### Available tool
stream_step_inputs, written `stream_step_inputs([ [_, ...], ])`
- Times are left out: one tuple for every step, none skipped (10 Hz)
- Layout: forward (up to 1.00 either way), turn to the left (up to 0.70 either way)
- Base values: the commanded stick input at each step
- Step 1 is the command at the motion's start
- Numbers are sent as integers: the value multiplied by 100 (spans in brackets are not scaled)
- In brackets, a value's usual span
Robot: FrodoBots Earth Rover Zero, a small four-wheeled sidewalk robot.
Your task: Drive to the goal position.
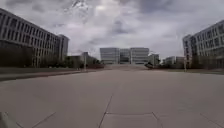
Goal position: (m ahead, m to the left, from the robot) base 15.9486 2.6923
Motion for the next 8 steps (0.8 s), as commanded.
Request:
stream_step_inputs([
  [100,0],
  [100,0],
  [100,0],
  [100,0],
  [100,0],
  [100,0],
  [100,0],
  [100,0],
])
